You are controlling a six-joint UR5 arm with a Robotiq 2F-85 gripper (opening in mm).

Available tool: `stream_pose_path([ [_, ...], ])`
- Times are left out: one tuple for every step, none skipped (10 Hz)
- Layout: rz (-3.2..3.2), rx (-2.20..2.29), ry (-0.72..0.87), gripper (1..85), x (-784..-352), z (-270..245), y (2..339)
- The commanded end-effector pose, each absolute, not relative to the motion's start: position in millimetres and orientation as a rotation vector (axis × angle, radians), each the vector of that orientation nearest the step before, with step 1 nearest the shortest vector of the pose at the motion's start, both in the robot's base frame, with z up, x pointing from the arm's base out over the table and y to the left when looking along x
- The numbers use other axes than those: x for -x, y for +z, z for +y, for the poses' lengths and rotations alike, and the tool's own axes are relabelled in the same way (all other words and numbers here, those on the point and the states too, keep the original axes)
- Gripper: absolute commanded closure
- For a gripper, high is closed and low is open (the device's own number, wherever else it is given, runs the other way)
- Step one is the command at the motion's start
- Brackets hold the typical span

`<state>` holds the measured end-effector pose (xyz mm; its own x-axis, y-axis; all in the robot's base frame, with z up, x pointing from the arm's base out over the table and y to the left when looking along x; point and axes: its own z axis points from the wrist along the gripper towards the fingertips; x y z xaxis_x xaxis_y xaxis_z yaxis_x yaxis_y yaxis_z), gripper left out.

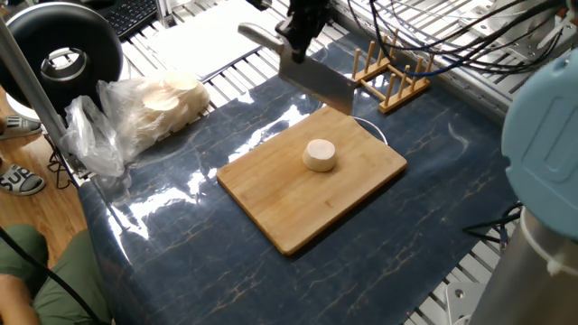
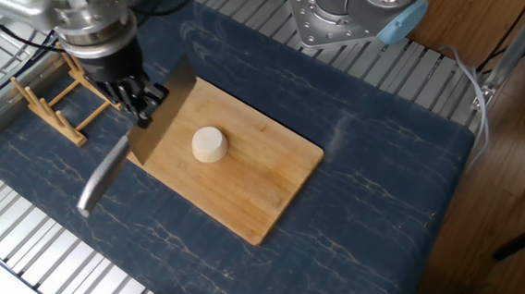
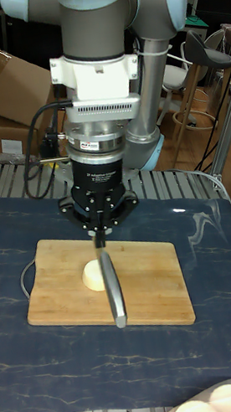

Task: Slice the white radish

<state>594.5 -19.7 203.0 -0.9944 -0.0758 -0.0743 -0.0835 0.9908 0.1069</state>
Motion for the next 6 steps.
stream_pose_path([
  [3.034,-0.096,0.206,84.7,-600,-8,202],
  [3.039,-0.152,0.209,84.7,-597,-9,199],
  [3.058,-0.210,0.221,84.7,-593,-10,195],
  [3.078,-0.154,0.162,84.7,-588,-19,194],
  [3.092,-0.076,0.181,84.7,-585,-15,194],
  [3.098,0.044,0.181,84.7,-582,-15,194],
])
